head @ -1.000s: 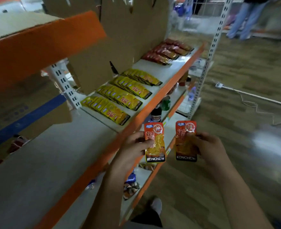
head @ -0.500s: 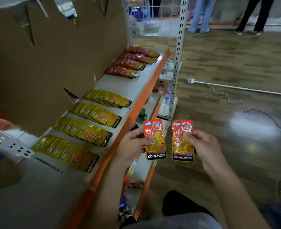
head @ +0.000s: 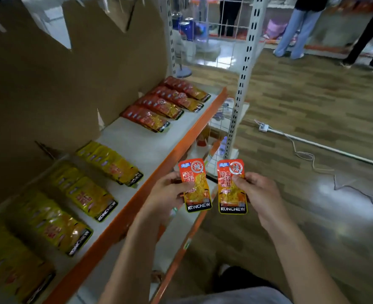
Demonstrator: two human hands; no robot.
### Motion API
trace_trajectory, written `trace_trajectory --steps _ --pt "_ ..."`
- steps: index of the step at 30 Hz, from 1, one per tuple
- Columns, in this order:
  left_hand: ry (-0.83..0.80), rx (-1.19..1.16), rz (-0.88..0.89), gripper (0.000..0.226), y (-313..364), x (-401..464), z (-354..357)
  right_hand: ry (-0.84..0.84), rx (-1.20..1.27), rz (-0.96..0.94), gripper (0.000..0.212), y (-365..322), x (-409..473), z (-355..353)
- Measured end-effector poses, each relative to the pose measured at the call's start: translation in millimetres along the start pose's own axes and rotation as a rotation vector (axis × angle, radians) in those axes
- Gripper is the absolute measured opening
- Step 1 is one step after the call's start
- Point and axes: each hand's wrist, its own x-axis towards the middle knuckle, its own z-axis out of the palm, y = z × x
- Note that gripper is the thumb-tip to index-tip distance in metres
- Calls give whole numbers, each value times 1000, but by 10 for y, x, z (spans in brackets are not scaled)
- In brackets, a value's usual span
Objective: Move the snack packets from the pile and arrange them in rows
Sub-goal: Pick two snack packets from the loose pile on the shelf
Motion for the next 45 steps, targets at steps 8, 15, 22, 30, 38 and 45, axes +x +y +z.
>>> trace_trajectory --steps 8,15,22,30,38,45 --pt "141 -69 13 19 184 466 354 -143 -72 -7 12 -333 986 -196" --pt "301 -90 -3 17 394 809 206 -273 -106 -6 10 -511 1571 76" --pt "340 -122 -17 22 745 1256 -79 -405 -243 -75 17 -759 2106 531" --pt "397 -116 21 28 979 1566 -361 -433 -276 -58 19 -930 2580 988" --pt "537 -186 61 27 1163 1765 -450 -574 -310 -67 16 -1138 3014 1354" --pt "683 -264 85 28 1238 1881 -352 -630 -452 -148 10 -1298 3508 1553"
